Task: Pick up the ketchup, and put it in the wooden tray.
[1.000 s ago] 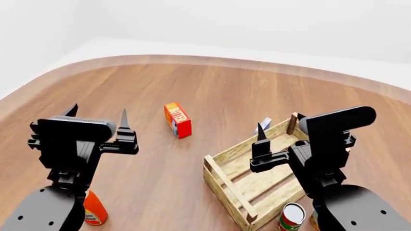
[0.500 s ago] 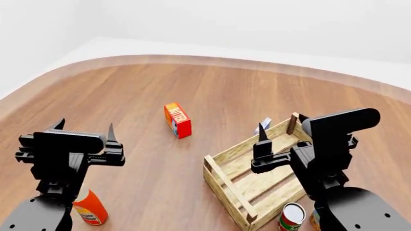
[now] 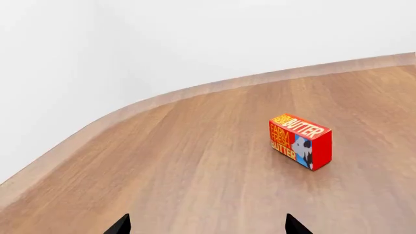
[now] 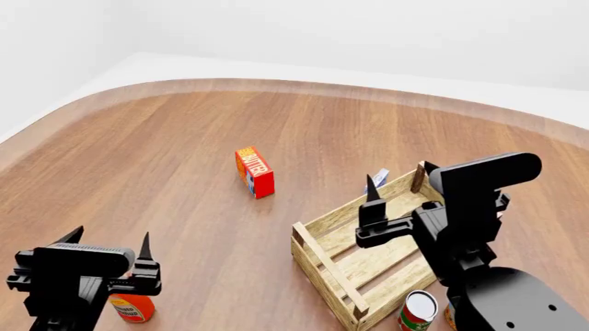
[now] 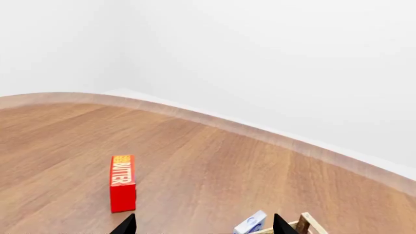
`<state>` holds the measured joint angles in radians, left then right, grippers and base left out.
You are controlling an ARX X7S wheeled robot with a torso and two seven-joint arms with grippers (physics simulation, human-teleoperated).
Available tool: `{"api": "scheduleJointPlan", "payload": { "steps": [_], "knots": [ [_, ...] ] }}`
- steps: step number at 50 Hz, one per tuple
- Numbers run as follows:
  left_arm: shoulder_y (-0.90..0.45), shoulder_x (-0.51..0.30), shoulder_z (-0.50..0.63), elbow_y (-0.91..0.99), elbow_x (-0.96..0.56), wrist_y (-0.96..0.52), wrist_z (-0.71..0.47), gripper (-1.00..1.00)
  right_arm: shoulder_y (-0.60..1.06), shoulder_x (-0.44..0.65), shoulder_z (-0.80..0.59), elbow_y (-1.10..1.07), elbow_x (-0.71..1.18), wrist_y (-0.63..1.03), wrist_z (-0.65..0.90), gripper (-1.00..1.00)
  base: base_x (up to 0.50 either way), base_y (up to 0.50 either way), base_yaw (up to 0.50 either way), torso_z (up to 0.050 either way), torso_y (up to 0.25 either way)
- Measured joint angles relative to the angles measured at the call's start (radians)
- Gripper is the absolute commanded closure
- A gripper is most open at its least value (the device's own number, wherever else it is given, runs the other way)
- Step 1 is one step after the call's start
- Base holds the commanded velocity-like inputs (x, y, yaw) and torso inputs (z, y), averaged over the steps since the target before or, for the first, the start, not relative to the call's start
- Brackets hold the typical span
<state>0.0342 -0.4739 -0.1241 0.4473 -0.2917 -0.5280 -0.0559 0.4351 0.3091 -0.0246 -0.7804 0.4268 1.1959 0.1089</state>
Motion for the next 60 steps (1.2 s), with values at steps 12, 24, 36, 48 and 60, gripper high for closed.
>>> {"api": "scheduleJointPlan", "payload": {
  "steps": [12,24,36,48,60],
  "knots": [
    [0.036,0.025,-0.015,-0.111,0.031,0.096,-0.013,-1.00,0.001,0.000,-0.004,-0.010,0.009,0.013,0.009,-1.00,0.00,0.00,0.00,0.000,0.000],
    [0.041,0.051,-0.010,-0.223,0.059,0.176,-0.022,-1.00,0.005,0.000,-0.010,-0.017,0.018,0.028,0.019,-1.00,0.00,0.00,0.00,0.000,0.000],
    [0.036,0.069,0.011,-0.303,0.068,0.216,-0.014,-1.00,0.006,0.001,-0.015,-0.017,0.025,0.033,0.026,-1.00,0.00,0.00,0.00,0.000,0.000],
    [0.010,0.087,0.032,-0.385,0.072,0.254,-0.004,-1.00,0.004,0.003,-0.014,-0.020,0.033,0.041,0.034,-1.00,0.00,0.00,0.00,0.000,0.000],
    [-0.033,0.106,0.047,-0.482,0.085,0.309,-0.003,-1.00,-0.002,0.006,-0.007,-0.029,0.041,0.051,0.043,-1.00,0.00,0.00,0.00,0.000,0.000]
  ]
}}
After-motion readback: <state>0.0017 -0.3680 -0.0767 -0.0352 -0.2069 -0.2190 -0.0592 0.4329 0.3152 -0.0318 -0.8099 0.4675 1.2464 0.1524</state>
